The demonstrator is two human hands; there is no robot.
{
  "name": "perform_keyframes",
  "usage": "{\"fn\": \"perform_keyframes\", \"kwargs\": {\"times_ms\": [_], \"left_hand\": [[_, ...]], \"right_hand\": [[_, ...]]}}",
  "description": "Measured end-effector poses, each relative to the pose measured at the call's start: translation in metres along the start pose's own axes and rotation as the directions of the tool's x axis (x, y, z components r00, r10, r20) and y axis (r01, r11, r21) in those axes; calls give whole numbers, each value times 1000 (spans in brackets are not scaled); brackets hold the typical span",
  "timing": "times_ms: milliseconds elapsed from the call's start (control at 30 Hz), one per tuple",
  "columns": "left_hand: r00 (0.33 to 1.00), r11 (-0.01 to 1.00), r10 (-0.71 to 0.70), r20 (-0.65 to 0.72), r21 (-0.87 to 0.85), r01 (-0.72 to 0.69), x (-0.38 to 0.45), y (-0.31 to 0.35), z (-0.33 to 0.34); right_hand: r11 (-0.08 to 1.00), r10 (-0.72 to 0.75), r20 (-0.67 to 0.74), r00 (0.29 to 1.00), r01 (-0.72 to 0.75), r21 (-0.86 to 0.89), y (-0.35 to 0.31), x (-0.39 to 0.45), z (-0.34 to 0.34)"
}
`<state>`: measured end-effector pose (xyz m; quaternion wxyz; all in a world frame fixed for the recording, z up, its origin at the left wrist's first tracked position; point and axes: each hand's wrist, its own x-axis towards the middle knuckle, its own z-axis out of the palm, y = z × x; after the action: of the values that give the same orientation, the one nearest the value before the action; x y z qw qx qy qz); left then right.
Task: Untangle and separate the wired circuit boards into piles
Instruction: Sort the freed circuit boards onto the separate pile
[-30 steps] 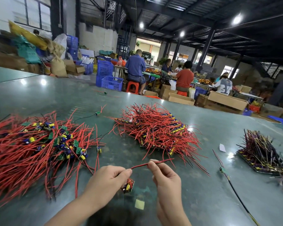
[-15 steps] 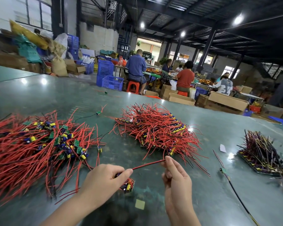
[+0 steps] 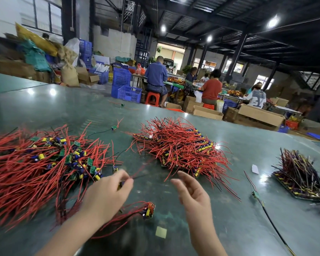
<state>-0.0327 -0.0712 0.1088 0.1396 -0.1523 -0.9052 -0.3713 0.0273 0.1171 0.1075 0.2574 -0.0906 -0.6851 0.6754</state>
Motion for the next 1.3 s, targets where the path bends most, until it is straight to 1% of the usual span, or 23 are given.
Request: {"fn": "perform_keyframes", "kwargs": {"times_ms": [33, 67, 100, 133, 167, 200, 233, 267, 300, 367, 433, 500, 567, 633, 667, 700, 733, 833, 900, 967, 1100, 1167, 1300], "left_hand": [[999, 998, -23, -25, 61, 24, 3, -4, -2], [998, 991, -28, -51, 133, 35, 5, -8, -4], [998, 977, -26, -56, 211, 37, 7, -11, -5], [998, 959, -13, -64, 281, 31, 7, -14, -5], [998, 936, 3, -70, 350, 22, 8, -17, -5], [998, 908, 24, -56, 418, 2, 10, -20, -4], [997, 890, 61, -44, 454, -34, 10, -22, -4], [991, 891, 119, -63, 447, -79, 11, -23, -3], [981, 893, 177, -75, 432, -128, 11, -23, 0], [976, 927, 218, 12, 309, -211, 8, -20, 4], [967, 974, 220, 132, 22, -225, 5, -15, 9], [936, 960, 168, 311, -266, -84, 4, -7, 10], [887, 879, 115, 448, -462, 120, 2, 0, 9], [861, 726, 42, 508, -607, 322, -1, 4, 9], [852, 649, 9, 523, -652, 392, -2, 5, 9], [844, 589, -13, 536, -678, 440, -3, 6, 9], [836, 553, -22, 549, -689, 467, -4, 6, 8], [814, 483, 22, 581, -719, 500, -2, 5, 6], [807, 453, 72, 586, -740, 497, -2, 5, 5], [816, 466, 103, 569, -752, 466, -4, 6, 6], [855, 512, 77, 513, -756, 408, -7, 7, 10], [874, 524, 66, 482, -762, 381, -7, 7, 10], [891, 510, 52, 450, -780, 364, -7, 7, 14]], "right_hand": [[992, 6, 64, 998, 2, -125, 4, -1, 3], [957, 2, 134, 991, 37, -289, 9, -3, 6], [883, -2, 211, 977, 101, -458, 13, -6, 8], [783, 10, 288, 958, 172, -597, 17, -7, 9], [684, 36, 351, 936, 233, -691, 20, -9, 9], [610, 70, 398, 915, 277, -743, 22, -10, 9], [563, 100, 431, 897, 306, -768, 23, -11, 10], [527, 120, 455, 882, 332, -782, 24, -11, 11], [497, 124, 473, 872, 359, -790, 25, -13, 12], [471, 85, 507, 858, 414, -779, 25, -14, 15], [531, 31, 528, 849, 434, -728, 22, -13, 16], [685, -14, 498, 867, 372, -627, 17, -13, 15], [852, -32, 431, 902, 250, -460, 11, -12, 13], [931, -32, 405, 914, 174, -320, 7, -13, 13], [953, -23, 393, 919, 140, -270, 6, -13, 14], [968, -11, 373, 928, 104, -230, 5, -14, 14], [978, 3, 347, 938, 70, -195, 5, -14, 15], [997, 40, 287, 957, -19, -76, 4, -12, 14], [997, 55, 290, 955, -39, -61, 3, -11, 12], [996, 66, 304, 950, -43, -82, 2, -12, 13], [991, 107, 320, 942, -74, -111, 4, -13, 13], [988, 97, 336, 937, -49, -149, 3, -13, 13], [978, 30, 341, 940, 43, -204, 3, -14, 14]]}}
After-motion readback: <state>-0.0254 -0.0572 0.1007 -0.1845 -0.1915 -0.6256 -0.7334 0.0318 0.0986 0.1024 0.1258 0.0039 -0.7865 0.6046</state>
